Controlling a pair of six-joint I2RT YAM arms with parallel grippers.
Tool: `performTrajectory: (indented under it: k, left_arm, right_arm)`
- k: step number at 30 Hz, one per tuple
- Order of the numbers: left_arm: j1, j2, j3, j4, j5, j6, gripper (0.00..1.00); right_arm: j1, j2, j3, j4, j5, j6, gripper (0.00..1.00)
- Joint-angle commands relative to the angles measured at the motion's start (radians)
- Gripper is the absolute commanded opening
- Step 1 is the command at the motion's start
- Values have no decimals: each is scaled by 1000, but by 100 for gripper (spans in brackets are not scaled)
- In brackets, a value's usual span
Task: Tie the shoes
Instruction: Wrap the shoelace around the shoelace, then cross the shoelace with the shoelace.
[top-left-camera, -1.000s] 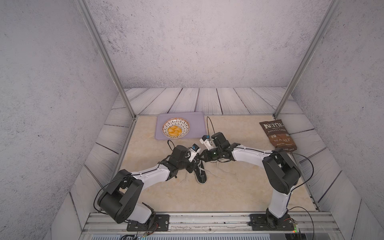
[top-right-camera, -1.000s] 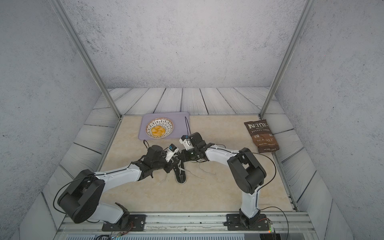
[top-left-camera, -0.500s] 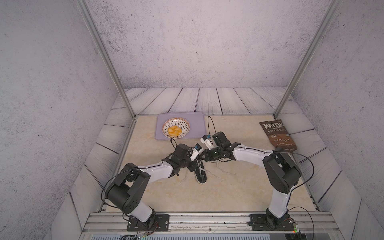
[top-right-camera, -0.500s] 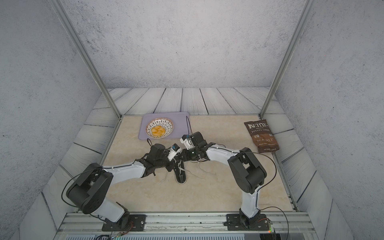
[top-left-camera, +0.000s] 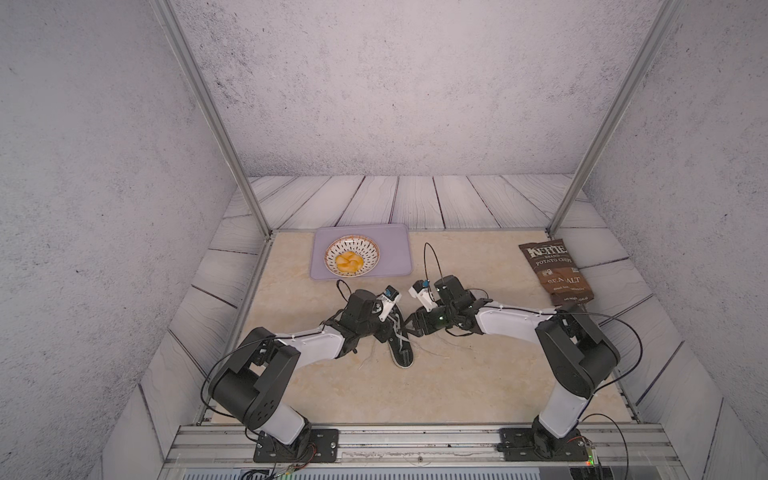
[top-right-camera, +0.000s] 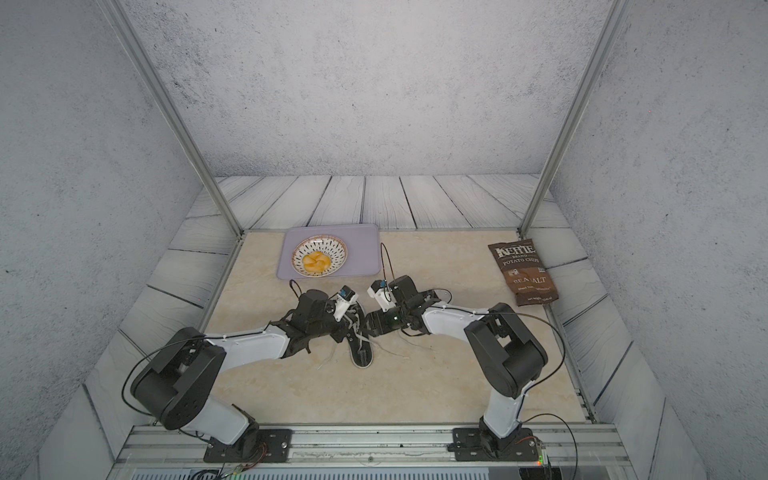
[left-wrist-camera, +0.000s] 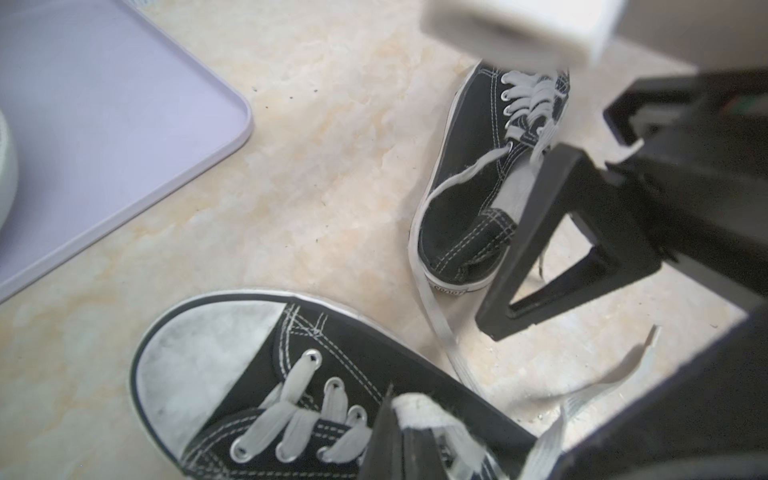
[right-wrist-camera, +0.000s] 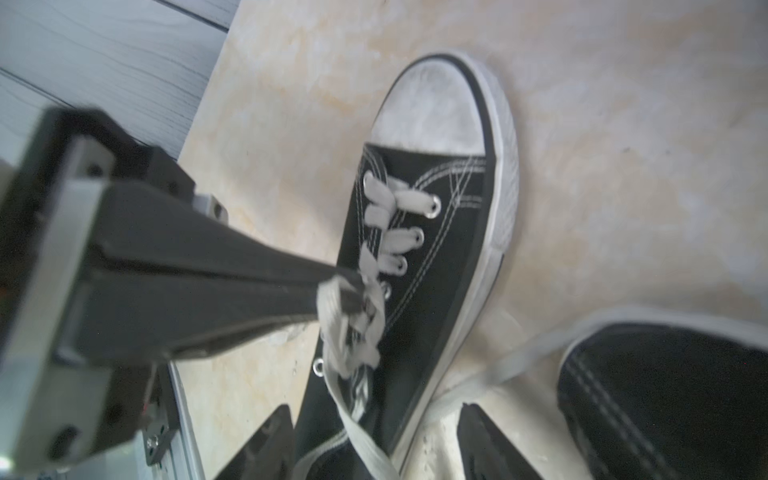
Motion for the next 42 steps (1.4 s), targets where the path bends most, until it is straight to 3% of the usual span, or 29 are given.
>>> performTrajectory:
  k: [1, 8, 20, 27, 34, 42]
  left_arm:
    - [7, -24, -19, 40, 3, -57, 2]
    - [7, -34, -19, 32, 0, -74, 3]
    - [9, -37, -10, 10, 4, -79, 4]
    - [10, -36, -7, 7, 3, -82, 4]
    - [10, -39, 0, -6, 26, -88, 5]
    - [10, -30, 6, -6, 47, -102, 7]
  right_arm:
    - [-1, -19, -47, 118, -13, -53, 65]
    - [-1, 45, -91, 234, -83, -24, 55]
    - [-1, 93, -127, 241, -139, -21, 41]
    - [-1, 63, -165, 237, -113, -14, 20]
    - [0, -18, -200, 175, -46, -27, 15]
    - [1, -76, -223, 164, -36, -11, 16]
